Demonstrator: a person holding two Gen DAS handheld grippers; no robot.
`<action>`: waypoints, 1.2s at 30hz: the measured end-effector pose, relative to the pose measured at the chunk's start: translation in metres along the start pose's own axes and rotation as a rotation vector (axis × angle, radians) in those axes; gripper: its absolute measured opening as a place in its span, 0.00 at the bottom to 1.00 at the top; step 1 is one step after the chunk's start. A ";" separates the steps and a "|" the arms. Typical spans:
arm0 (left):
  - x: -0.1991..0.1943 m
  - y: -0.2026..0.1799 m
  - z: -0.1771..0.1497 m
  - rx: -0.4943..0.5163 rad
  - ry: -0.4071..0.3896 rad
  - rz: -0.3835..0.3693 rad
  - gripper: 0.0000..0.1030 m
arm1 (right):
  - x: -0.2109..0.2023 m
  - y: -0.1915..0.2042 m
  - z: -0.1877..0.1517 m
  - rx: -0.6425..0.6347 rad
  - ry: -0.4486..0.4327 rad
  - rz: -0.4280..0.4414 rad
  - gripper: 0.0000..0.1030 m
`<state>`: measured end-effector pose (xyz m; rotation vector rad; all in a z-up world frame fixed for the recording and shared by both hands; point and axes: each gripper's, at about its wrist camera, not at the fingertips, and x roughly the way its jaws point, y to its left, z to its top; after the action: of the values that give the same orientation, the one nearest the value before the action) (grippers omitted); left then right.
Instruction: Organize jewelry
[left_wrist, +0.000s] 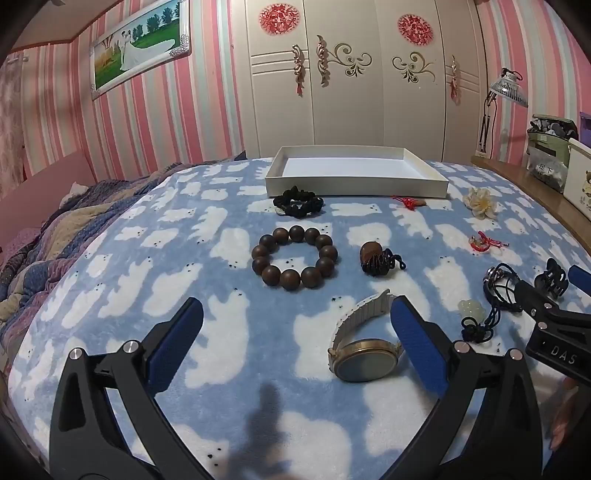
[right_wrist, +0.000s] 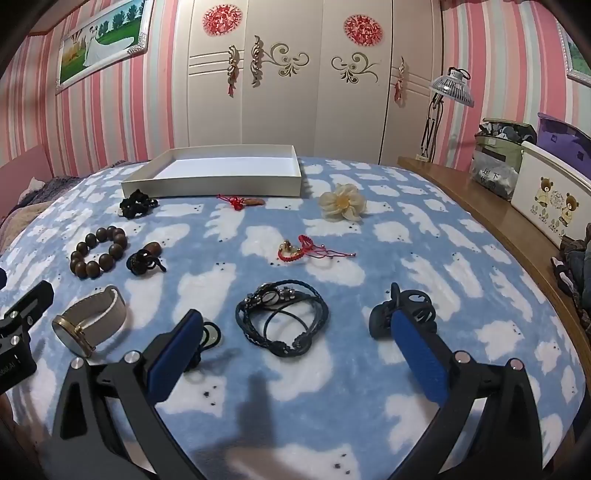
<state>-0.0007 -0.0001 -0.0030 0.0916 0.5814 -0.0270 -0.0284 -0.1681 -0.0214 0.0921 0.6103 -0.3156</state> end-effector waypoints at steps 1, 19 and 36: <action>0.000 0.000 0.000 0.000 -0.001 0.001 0.97 | -0.001 0.000 0.000 0.001 -0.002 0.000 0.99; -0.003 0.000 0.002 -0.001 -0.001 0.000 0.97 | -0.002 0.000 0.001 -0.003 -0.006 -0.010 0.99; -0.003 0.000 0.002 -0.001 0.003 -0.003 0.97 | -0.001 0.002 0.001 -0.007 -0.008 -0.011 0.99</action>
<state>-0.0020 -0.0001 0.0004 0.0900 0.5849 -0.0293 -0.0281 -0.1660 -0.0204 0.0804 0.6041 -0.3242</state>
